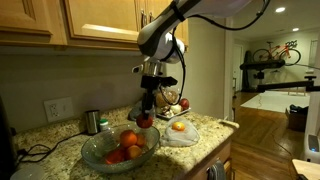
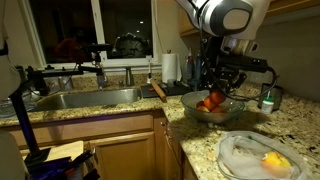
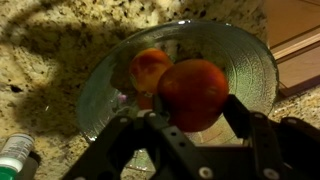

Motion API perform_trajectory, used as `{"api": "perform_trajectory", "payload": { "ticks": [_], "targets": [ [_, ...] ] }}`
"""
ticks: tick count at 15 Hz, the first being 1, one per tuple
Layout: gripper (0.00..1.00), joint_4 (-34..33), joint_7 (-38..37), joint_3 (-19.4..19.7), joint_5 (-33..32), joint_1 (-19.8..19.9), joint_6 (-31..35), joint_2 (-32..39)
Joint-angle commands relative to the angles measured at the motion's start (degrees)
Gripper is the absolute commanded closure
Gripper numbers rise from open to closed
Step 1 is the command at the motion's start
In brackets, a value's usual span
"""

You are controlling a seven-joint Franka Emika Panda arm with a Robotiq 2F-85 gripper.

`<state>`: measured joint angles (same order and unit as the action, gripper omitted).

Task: Put the apple into the bowl.

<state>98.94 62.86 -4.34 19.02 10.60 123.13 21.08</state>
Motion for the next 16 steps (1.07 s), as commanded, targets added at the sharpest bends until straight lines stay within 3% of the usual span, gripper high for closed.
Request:
{"api": "perform_trajectory", "payload": {
  "ticks": [1, 16],
  "targets": [
    [0.62, 0.52, 2.3, -0.1, 0.53, -0.27, 0.63, -0.44],
    [0.62, -9.4, 4.04, -0.69, 0.19, 0.45, -1.26, 9.13]
  ]
}}
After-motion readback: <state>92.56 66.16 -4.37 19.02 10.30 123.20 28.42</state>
